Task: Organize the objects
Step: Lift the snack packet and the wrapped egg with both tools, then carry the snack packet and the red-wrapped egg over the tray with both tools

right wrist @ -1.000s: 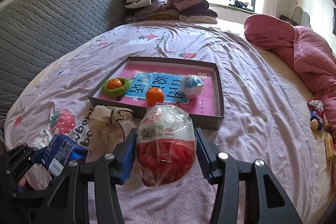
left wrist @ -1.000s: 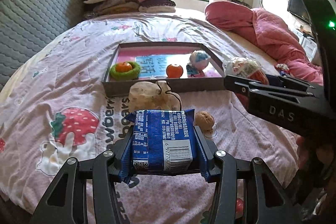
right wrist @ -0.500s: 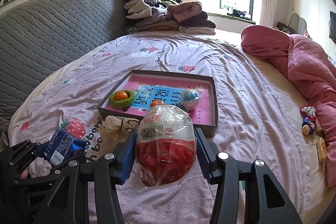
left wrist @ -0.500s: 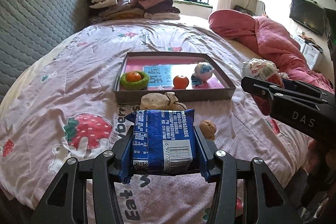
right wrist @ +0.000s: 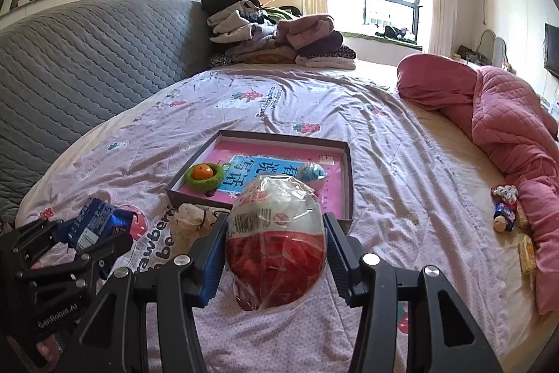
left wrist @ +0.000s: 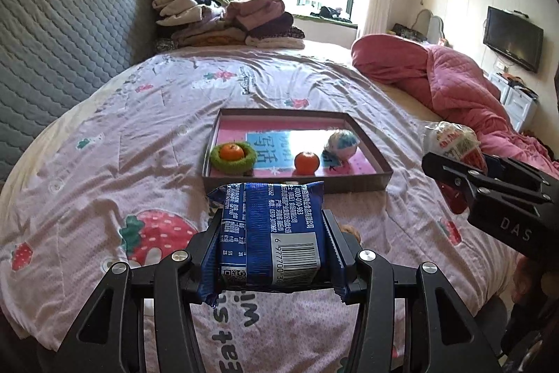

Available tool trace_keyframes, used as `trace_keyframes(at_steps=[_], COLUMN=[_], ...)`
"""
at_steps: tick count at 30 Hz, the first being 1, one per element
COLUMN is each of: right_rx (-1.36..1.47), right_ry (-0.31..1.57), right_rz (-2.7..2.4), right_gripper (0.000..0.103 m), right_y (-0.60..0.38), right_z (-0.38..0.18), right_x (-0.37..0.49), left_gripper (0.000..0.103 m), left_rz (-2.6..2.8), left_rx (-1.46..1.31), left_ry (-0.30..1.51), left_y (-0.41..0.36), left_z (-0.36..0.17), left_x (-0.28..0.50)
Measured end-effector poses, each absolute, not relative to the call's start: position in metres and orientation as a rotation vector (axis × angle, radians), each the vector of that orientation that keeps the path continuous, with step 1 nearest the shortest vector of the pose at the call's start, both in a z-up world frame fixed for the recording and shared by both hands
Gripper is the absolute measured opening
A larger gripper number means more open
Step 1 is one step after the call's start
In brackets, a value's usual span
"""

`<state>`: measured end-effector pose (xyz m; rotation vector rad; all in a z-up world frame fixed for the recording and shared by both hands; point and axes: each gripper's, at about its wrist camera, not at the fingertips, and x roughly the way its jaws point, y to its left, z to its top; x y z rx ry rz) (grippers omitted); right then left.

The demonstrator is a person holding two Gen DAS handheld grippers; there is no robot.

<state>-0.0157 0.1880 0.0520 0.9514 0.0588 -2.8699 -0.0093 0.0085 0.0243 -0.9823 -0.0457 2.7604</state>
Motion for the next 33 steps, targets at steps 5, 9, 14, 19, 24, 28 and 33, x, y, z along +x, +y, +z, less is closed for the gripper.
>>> trace_keyframes(at_steps=[5, 9, 14, 19, 24, 28, 33], right_rx=[0.908, 0.871, 0.822, 0.772, 0.740, 0.714, 0.715], right_ry=[0.085, 0.100, 0.124, 0.137, 0.166, 0.185, 0.184], right_rz=[-2.884, -2.890, -2.894, -2.896, -2.899, -2.897, -2.902], right_gripper=[0.052, 0.052, 0.052, 0.052, 0.052, 0.052, 0.052], right_y=[0.186, 0.183, 0.179, 0.174, 0.167, 0.161, 0.158], right_z=[0.065, 0.076, 0.090, 0.104, 0.114, 0.118, 0.121], right_x=[-0.015, -0.017, -0.020, -0.028, -0.040, -0.052, -0.071], left_gripper=[0.053, 0.053, 0.053, 0.053, 0.053, 0.053, 0.053], left_rz=[2.775, 2.793, 2.799, 2.812, 2.810, 2.806, 2.797], left_rx=[-0.941, -0.910, -0.885, -0.846, -0.812, -0.805, -0.789], left_ry=[-0.043, -0.041, -0.034, -0.018, -0.017, -0.019, 0.008], left_y=[0.006, 0.003, 0.002, 0.002, 0.003, 0.006, 0.011], left_z=[0.041, 0.054, 0.071, 0.092, 0.106, 0.110, 0.113], left_x=[-0.016, -0.023, -0.033, -0.047, -0.059, -0.073, -0.088])
